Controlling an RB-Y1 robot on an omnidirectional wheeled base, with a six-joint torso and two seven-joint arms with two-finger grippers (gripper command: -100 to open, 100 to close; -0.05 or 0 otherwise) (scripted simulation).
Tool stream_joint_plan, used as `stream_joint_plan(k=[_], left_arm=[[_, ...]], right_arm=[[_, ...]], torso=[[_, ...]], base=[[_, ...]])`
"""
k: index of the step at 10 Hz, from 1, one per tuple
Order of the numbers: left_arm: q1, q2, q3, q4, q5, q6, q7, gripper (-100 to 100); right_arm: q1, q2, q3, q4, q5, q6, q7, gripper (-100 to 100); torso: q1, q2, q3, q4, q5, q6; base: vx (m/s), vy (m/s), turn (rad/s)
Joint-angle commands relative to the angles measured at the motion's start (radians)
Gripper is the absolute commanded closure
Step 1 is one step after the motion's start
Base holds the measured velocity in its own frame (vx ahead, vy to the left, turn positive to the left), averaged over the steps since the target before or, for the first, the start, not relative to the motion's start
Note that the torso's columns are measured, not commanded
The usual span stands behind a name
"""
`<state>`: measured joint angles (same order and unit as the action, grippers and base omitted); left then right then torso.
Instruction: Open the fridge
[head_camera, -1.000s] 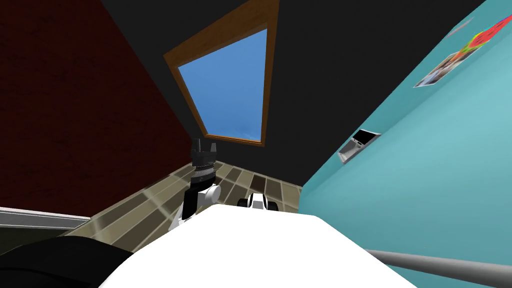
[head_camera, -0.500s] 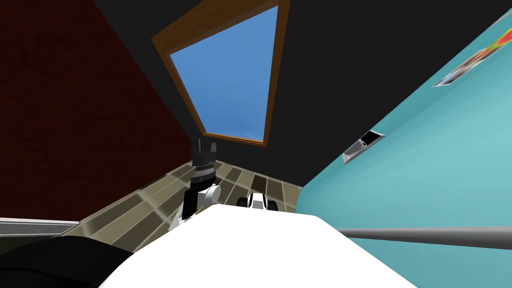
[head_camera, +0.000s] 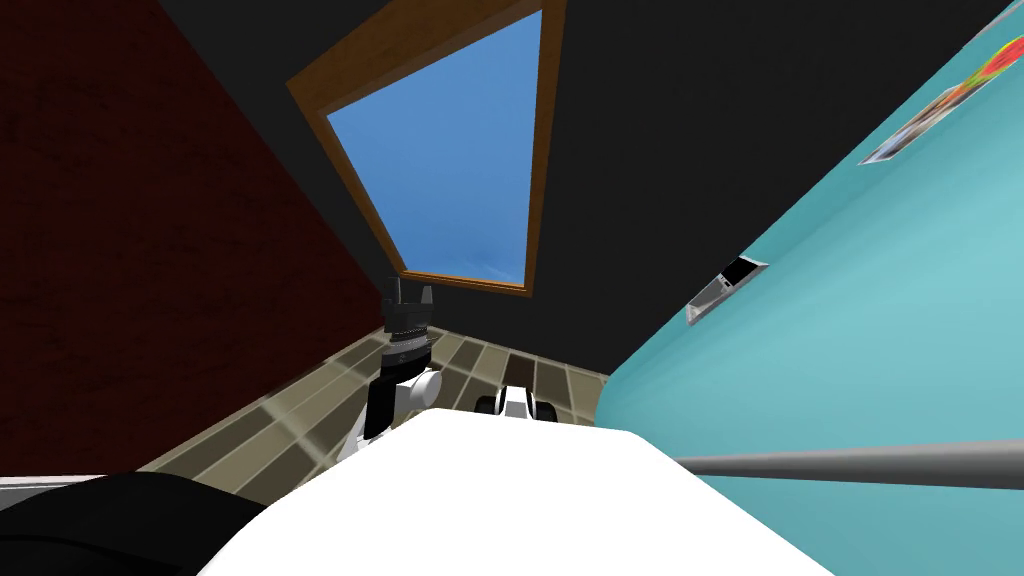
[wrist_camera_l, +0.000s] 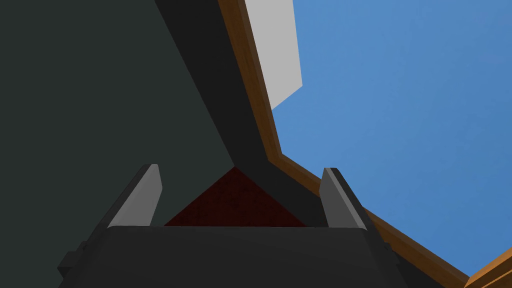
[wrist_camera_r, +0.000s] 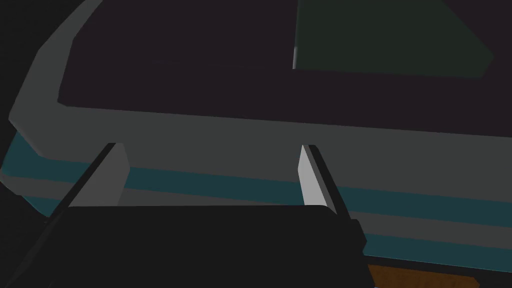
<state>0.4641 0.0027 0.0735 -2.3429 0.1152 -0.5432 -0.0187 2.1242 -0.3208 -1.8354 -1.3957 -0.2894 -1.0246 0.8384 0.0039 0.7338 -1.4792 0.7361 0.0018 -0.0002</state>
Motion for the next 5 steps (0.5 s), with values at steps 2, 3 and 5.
stream_joint_plan(k=[2,3,5], left_arm=[[0.000,0.000,0.000,0.000,0.000,0.000,0.000,0],[0.000,0.000,0.000,0.000,0.000,0.000,0.000,0],[0.000,0.000,0.000,0.000,0.000,0.000,0.000,0]], right_arm=[[-0.006,-0.007,0.019,-0.063,0.036,-0.010,0.010,-100],[0.004,-0.011,0.010,-0.085,0.042,-0.021,0.017,-100],[0.035,-0.015,0.001,-0.106,0.047,-0.031,0.024,-100]], torso=[[-0.008,0.001,0.002,0.000,-0.005,-0.002],[-0.010,0.001,0.001,0.000,-0.006,-0.002],[-0.014,0.001,0.001,0.000,-0.008,-0.002]], base=[[0.113,0.057,-0.081],[0.071,0.058,-0.032],[0.040,0.031,-0.021]])
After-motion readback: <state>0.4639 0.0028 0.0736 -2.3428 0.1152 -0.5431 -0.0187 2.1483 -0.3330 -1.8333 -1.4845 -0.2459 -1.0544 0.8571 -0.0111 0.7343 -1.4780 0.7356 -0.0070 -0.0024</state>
